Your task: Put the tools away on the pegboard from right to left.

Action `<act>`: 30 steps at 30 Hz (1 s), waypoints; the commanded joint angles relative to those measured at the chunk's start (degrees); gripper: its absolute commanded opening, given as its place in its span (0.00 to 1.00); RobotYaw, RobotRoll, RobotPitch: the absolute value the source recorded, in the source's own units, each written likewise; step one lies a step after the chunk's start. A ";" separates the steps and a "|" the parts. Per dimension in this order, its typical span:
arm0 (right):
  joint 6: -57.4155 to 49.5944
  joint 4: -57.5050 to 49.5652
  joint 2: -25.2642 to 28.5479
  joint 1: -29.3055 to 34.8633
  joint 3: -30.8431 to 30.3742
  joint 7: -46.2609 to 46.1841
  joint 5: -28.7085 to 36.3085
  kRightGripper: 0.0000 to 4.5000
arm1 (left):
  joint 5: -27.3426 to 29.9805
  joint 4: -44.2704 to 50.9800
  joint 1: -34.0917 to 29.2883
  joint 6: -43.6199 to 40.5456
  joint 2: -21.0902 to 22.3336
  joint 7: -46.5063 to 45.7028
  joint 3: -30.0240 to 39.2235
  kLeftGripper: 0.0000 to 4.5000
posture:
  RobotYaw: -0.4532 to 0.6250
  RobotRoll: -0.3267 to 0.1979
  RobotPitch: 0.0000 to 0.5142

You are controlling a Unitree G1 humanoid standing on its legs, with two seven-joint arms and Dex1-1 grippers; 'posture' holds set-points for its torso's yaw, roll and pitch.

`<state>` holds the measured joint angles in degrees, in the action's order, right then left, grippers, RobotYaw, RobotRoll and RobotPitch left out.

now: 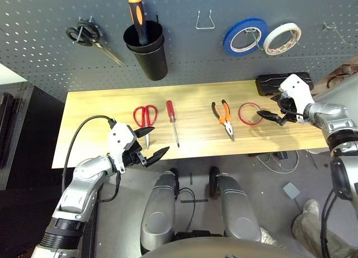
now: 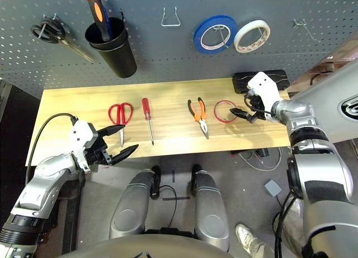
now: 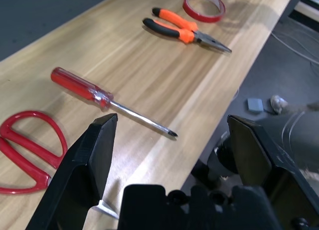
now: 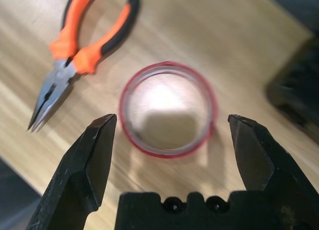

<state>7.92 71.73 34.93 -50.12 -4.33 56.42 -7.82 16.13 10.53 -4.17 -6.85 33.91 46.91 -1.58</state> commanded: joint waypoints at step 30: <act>0.04 3.57 -3.59 1.91 -4.81 -15.00 -8.74 0.00 | 0.12 9.69 -6.74 -3.13 0.02 -2.30 0.74 1.00 | 0.72 0.62 0.78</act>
<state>7.22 74.54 30.42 -50.36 -10.09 42.76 -16.92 15.91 20.03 -10.04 -10.98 34.58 44.19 -0.15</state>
